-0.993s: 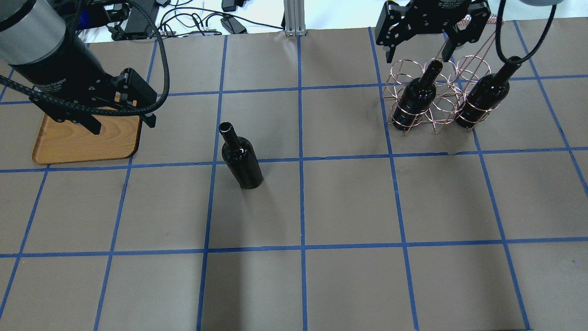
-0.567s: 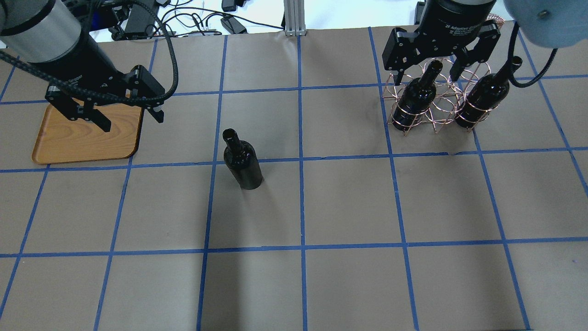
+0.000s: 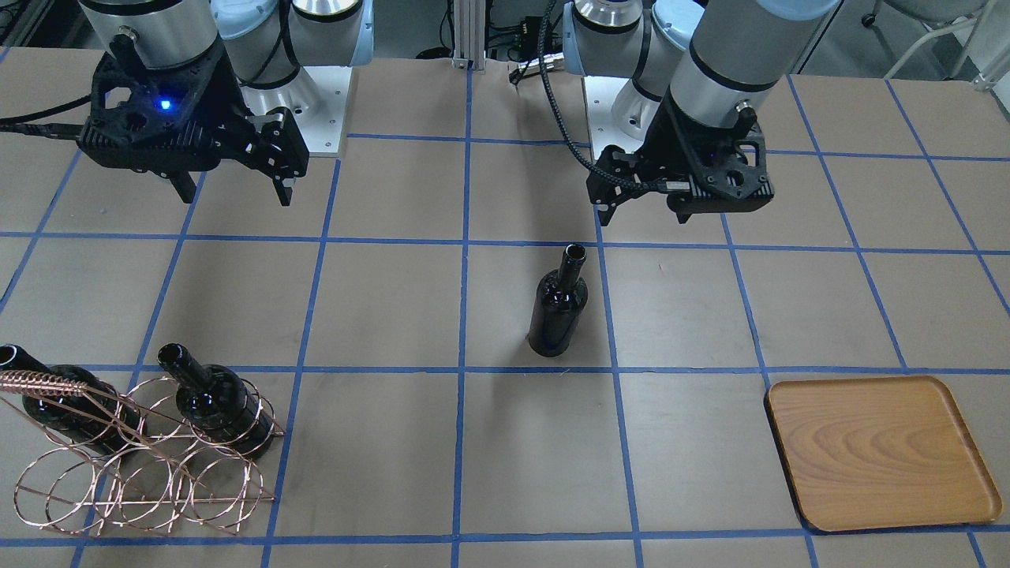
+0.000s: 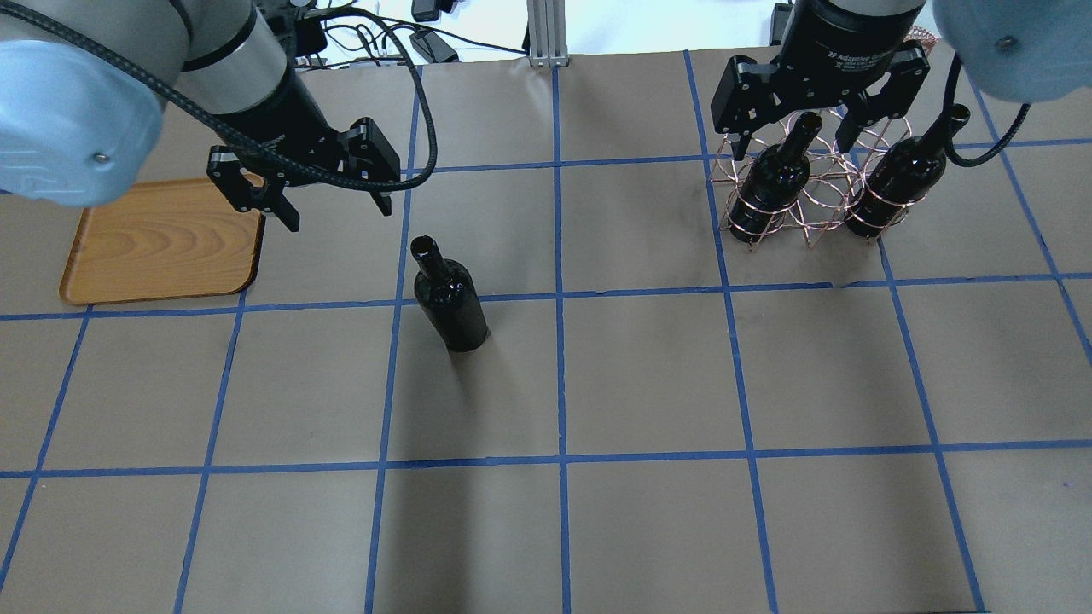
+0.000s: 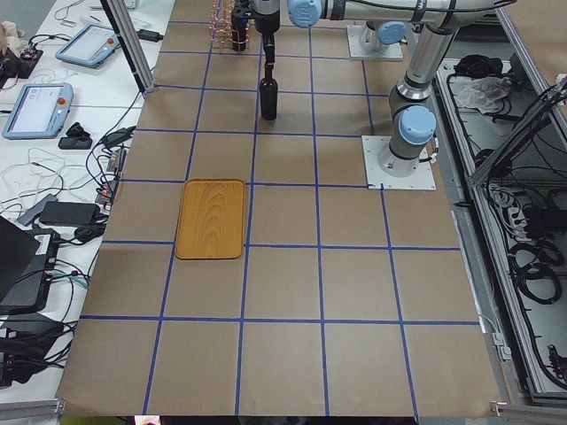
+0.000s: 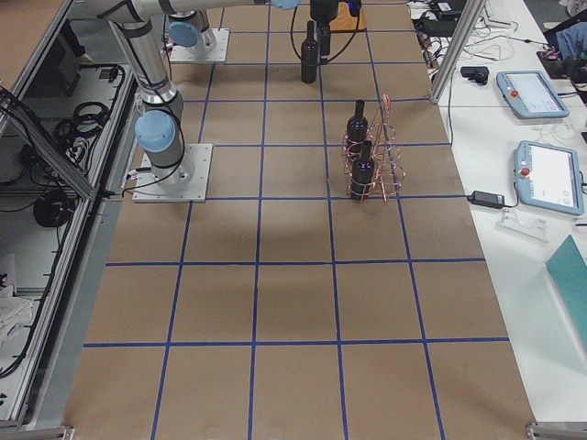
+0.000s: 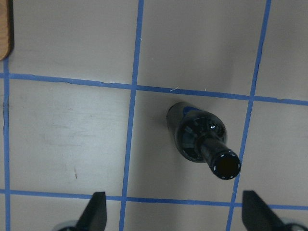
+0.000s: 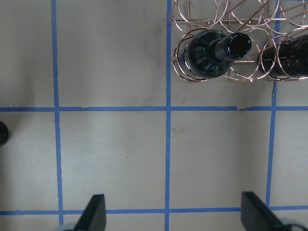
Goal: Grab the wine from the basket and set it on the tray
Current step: 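Move the left gripper over the standing bottle and lower it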
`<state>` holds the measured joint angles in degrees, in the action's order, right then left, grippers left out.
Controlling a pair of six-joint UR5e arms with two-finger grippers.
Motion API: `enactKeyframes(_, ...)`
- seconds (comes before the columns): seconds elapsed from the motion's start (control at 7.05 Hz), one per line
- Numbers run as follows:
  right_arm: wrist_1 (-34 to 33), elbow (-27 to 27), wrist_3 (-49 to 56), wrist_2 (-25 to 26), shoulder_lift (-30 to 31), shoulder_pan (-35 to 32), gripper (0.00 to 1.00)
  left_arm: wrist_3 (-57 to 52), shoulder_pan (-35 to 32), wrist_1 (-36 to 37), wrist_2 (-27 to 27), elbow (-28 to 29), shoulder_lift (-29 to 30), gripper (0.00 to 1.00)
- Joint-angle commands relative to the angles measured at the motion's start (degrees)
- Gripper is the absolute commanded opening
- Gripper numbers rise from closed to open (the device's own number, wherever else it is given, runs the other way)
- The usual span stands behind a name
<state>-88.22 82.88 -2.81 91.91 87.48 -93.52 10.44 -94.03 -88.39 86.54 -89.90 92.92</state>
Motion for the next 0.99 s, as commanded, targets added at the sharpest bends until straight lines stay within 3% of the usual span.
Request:
enactKeyframes(0.0, 0.1, 0.1, 0.0, -0.2, 0.1, 0.0, 1.00, 2.9, -2.0, 0.9, -0.4, -0.7, 4.1, 1.00)
enactKeyframes(0.85, 0.1, 0.1, 0.1, -0.2, 0.1, 0.0, 1.00, 6.2, -3.6, 5.1, -0.6, -3.9, 7.7, 1.00)
